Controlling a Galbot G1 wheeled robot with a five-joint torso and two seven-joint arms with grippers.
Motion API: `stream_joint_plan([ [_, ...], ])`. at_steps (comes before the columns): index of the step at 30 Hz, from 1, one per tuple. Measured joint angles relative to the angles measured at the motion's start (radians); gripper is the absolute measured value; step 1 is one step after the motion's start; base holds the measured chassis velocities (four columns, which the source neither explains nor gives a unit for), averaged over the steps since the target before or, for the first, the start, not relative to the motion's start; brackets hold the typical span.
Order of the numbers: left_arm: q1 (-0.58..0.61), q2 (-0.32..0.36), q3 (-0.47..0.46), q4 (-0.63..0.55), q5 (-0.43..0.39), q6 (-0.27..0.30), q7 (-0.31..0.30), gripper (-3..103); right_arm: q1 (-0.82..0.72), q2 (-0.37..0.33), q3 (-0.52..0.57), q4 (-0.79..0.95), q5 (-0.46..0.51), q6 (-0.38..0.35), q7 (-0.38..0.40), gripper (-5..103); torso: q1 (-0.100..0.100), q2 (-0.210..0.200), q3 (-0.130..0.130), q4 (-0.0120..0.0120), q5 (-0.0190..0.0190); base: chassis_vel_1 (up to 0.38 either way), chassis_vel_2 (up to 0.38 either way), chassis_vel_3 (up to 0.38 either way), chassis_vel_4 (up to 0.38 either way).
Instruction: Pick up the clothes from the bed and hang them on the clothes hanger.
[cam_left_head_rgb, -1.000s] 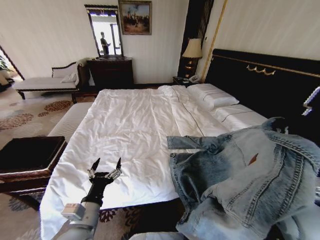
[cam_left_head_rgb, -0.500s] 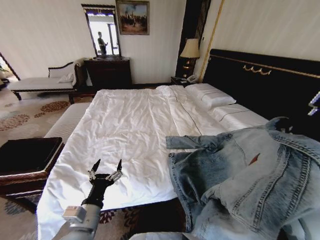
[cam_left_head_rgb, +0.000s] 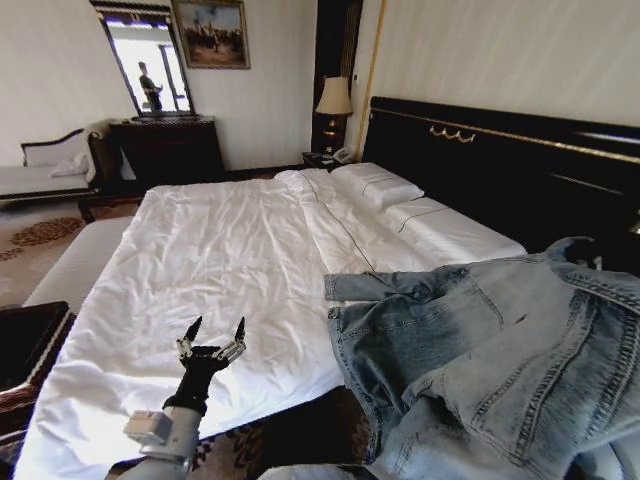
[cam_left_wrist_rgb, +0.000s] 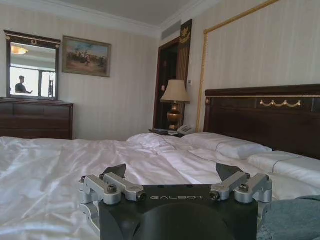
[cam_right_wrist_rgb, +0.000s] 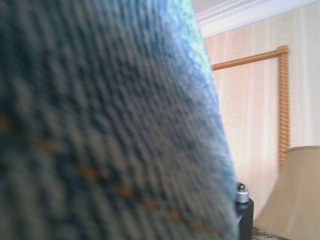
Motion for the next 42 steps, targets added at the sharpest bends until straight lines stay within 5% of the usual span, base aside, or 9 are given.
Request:
stream_joint_plan([
  [42,-0.03,0.024,0.003,0.0,-0.031,0.003,0.012,100,-0.024,0.105,0.165,0.0,-0.026,0.052,-0.016,14,0.0,0.0,0.0,0.0001,0.0,-0.128,-0.126,-0.13,-0.126],
])
